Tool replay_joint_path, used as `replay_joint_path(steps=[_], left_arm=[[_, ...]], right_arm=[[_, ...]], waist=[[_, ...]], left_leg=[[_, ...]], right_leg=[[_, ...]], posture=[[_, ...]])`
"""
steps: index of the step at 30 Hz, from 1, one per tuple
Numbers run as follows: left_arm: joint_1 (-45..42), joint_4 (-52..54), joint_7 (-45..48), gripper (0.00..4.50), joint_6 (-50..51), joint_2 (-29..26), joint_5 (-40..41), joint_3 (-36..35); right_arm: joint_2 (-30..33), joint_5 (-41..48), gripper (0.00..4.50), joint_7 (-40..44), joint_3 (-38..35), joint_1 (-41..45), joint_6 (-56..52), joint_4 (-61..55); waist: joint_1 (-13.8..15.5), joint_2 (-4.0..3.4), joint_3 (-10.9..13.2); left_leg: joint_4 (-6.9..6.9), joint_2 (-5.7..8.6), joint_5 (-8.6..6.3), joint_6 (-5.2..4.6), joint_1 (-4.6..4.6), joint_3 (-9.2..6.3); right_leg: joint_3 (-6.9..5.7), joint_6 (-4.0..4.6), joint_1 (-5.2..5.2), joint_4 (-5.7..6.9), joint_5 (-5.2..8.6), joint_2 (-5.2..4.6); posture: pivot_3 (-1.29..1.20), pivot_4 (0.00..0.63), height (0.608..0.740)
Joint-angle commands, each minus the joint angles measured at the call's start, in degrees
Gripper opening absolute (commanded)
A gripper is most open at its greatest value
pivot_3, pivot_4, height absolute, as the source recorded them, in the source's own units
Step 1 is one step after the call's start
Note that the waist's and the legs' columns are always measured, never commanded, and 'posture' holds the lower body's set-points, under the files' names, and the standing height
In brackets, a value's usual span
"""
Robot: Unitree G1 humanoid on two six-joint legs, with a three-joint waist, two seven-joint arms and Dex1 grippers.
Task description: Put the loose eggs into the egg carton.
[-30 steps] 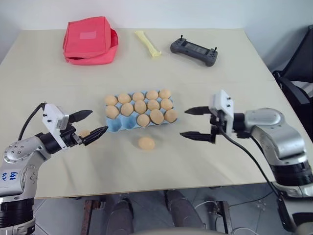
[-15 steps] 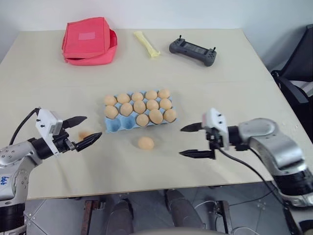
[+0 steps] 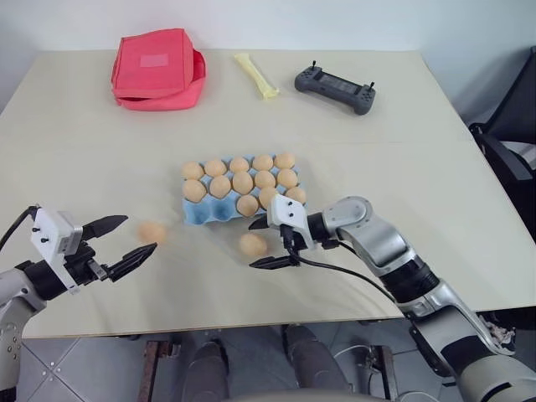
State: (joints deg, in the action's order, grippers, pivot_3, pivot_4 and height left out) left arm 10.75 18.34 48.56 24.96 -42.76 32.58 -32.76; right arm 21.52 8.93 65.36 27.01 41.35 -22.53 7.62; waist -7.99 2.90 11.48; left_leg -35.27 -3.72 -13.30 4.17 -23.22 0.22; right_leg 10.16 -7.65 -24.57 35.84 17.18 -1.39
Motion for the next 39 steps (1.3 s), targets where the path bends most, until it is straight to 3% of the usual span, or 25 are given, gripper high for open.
replay_joint_path(steps=[1, 8, 11, 17, 28, 35, 39], left_arm=[[1.4, 3.6, -1.0, 4.5, -0.1, 0.7, 1.6, -2.0], [2.0, 4.4, -2.2, 4.5, -0.2, 1.1, 2.1, -1.9], [1.3, 4.3, -2.6, 4.5, -0.3, 1.1, 2.1, -1.5], [0.6, 4.4, -3.3, 4.5, -0.5, 1.4, 2.2, -0.8], [1.3, 6.1, -4.9, 4.5, -0.9, 2.7, 2.1, -0.9], [1.8, 7.1, -6.0, 4.5, -0.9, 3.4, 2.0, -1.0], [1.6, 7.3, -6.5, 4.5, -0.8, 3.7, 1.9, -0.8]], right_arm=[[-0.5, -1.1, 4.11, 0.4, 0.0, 0.9, 2.1, 0.2], [0.1, -0.9, 1.82, 1.0, -1.6, 0.7, 1.2, -2.1], [-1.1, 3.7, 1.46, 0.1, -6.0, 2.3, -2.7, -6.5], [-4.5, 8.0, 1.38, -3.0, -10.8, 7.6, -6.8, -7.2], [-14.1, -0.1, 1.38, -11.3, -8.5, 14.2, 1.6, 10.9], [-17.1, -2.3, 1.38, -12.0, -7.7, 14.6, 3.5, 14.5], [-17.7, -2.3, 2.73, -11.4, -7.3, 14.6, 3.2, 13.8]], waist=[[0.0, 0.0, 0.0], [-0.3, 0.0, 0.0], [-0.3, 0.0, 0.0], [-0.4, 0.0, 0.0], [-1.3, 0.01, 0.0], [-1.8, 0.01, 0.0], [-1.9, 0.0, 0.0]], left_leg=[[0.0, 0.0, 0.0, 0.0, 0.0, 0.0], [0.0, 0.0, 0.0, 0.0, 0.02, -0.02], [0.0, 0.0, 0.0, 0.0, 0.02, -0.02], [0.0, 0.0, 0.0, 0.0, 0.03, -0.06], [0.02, -0.01, 0.0, 0.01, 0.0, -0.07], [0.09, -0.01, 0.0, 0.02, 0.0, -0.09], [0.09, -0.01, -0.01, 0.02, 0.0, -0.09]], right_leg=[[0.0, 0.0, 0.01, 0.0, 0.0, 0.0], [-0.01, 0.01, 0.0, 0.04, 0.0, 0.02], [-0.01, 0.0, -0.01, 0.05, 0.0, 0.02], [-0.03, 0.0, 0.0, 0.08, 0.0, 0.02], [-0.07, -0.24, -0.01, 0.07, -0.13, 0.01], [-0.1, -0.69, -0.01, 0.04, -0.37, 0.01], [-0.1, -0.69, -0.02, 0.05, -0.37, 0.01]], posture=[[0.0, 0.15, 0.74], [0.0, 0.15, 0.74], [0.0, 0.15, 0.74], [0.0, 0.15, 0.74], [0.0, 0.15, 0.74], [0.0, 0.15, 0.74], [0.0, 0.15, 0.74]])
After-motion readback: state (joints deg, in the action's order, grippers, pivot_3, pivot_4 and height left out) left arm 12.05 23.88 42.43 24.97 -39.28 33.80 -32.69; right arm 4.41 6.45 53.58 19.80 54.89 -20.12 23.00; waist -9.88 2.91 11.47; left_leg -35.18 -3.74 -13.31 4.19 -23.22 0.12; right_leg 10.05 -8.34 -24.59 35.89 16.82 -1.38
